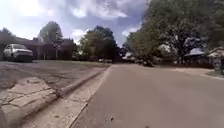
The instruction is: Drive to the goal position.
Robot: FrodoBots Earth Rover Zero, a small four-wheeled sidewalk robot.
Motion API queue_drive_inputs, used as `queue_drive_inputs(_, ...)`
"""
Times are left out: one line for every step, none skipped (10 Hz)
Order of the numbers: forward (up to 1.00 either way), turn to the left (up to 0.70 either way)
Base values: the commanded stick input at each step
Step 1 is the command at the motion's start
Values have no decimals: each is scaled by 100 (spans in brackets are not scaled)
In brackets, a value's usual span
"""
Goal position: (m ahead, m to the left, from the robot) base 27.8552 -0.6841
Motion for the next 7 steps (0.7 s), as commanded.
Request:
queue_drive_inputs(100, 1)
queue_drive_inputs(100, 1)
queue_drive_inputs(100, 1)
queue_drive_inputs(100, 2)
queue_drive_inputs(100, 2)
queue_drive_inputs(100, -4)
queue_drive_inputs(100, -31)
